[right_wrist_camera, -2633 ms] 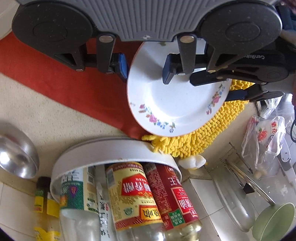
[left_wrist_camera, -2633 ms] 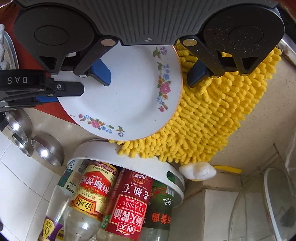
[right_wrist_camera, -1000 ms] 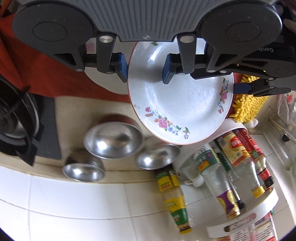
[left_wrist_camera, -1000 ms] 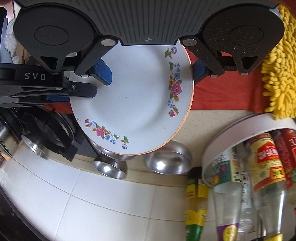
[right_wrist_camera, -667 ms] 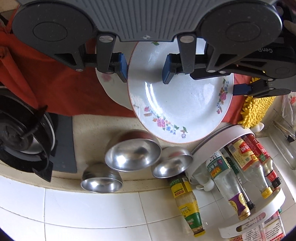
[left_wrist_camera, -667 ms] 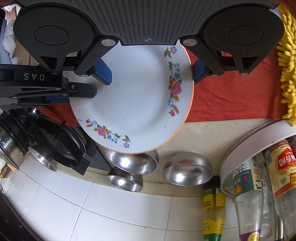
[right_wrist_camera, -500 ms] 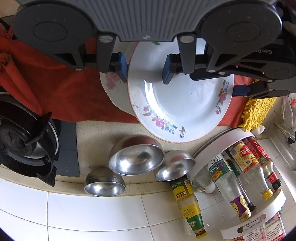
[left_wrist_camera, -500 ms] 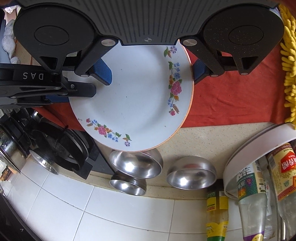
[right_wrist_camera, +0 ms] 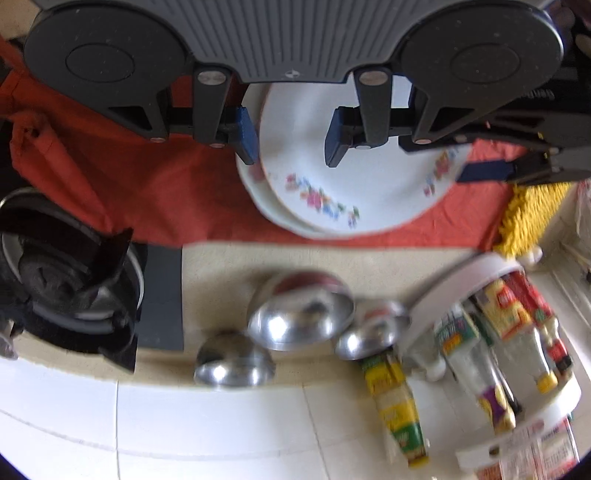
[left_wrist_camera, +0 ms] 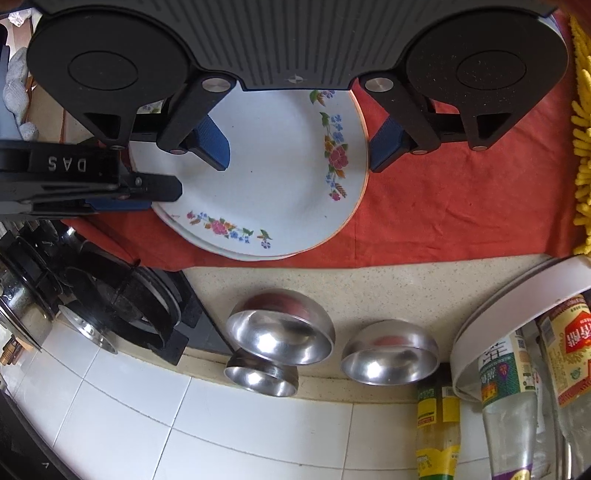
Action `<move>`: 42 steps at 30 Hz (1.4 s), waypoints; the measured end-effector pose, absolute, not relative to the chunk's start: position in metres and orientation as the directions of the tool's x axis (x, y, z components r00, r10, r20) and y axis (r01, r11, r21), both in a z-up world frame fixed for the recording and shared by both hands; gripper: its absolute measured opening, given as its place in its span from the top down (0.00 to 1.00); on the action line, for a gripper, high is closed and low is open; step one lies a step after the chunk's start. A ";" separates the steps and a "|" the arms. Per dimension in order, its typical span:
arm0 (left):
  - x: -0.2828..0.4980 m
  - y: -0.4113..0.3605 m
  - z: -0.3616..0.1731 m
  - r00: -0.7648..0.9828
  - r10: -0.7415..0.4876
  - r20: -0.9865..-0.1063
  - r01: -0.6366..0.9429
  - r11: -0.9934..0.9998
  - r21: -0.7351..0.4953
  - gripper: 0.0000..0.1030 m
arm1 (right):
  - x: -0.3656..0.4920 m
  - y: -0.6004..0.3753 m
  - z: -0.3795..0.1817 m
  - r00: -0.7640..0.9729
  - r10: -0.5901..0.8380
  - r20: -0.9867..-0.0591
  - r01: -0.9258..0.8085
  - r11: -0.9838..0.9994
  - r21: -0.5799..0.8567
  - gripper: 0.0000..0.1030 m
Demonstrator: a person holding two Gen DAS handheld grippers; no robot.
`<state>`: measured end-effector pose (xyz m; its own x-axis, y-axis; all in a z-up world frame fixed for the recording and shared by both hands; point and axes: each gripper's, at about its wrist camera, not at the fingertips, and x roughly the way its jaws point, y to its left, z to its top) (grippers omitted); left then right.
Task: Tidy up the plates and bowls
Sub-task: 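Lower the floral plate onto the stack and open the right gripper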
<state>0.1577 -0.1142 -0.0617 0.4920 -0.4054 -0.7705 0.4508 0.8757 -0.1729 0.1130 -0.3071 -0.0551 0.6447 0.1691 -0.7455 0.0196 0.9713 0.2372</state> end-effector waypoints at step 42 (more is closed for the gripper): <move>0.213 -0.106 -0.041 0.554 -0.393 -0.734 0.423 0.892 -0.159 0.14 | 0.154 -0.326 -0.053 0.670 0.159 -0.725 0.066 0.960 0.272 0.61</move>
